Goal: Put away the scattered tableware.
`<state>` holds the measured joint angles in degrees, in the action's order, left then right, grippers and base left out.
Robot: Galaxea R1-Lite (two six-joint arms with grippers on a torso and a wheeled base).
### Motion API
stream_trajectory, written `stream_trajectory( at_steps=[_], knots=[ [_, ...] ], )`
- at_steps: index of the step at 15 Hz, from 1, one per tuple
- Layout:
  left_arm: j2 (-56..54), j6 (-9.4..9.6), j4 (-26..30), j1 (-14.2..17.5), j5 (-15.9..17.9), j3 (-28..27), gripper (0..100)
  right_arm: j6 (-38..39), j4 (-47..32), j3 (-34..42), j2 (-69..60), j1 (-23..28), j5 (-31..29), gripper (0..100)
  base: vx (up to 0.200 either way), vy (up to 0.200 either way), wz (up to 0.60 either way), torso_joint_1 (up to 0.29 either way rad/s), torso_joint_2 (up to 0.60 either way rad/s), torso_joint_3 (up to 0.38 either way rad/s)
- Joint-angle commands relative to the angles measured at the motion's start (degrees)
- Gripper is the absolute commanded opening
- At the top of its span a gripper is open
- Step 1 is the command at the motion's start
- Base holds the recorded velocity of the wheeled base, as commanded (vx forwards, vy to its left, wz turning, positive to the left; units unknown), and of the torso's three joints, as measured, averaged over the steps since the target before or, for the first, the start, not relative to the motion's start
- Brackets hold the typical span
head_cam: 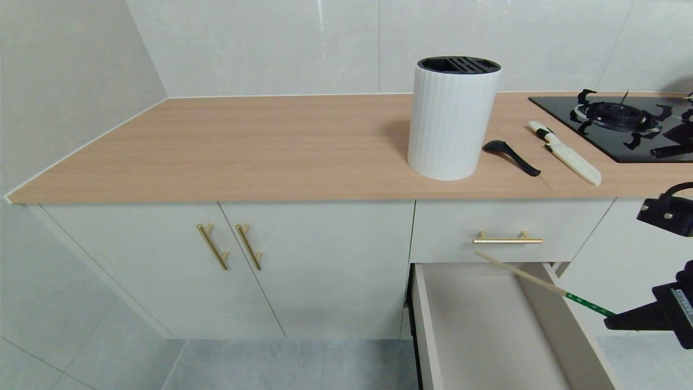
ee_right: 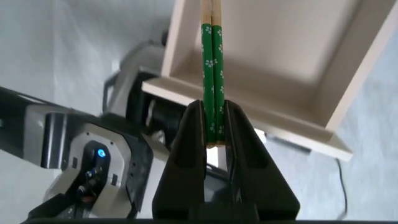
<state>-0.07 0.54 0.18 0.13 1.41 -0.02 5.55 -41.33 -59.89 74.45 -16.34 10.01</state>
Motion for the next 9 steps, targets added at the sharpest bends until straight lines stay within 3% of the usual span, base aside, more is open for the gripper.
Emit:
stream_trajectory(
  at_steps=[1,5,9],
  knots=[
    [0.07,-0.01,-0.01,0.04,-0.01,0.02,100,0.08,-0.07,0.13,6.59,-0.1,-0.08,0,0.0,0.0,0.0,0.0,0.0,0.0],
    [0.07,-0.01,-0.01,0.04,-0.01,0.02,100,0.17,0.02,0.83,10.63,-1.86,-0.08,0,0.0,0.0,0.0,0.0,0.0,0.0],
    [0.07,-0.01,-0.01,0.04,-0.01,0.02,100,0.25,0.02,0.92,11.51,-2.21,-0.16,0,0.0,0.0,0.0,-0.145,0.34,0.185]
  ],
)
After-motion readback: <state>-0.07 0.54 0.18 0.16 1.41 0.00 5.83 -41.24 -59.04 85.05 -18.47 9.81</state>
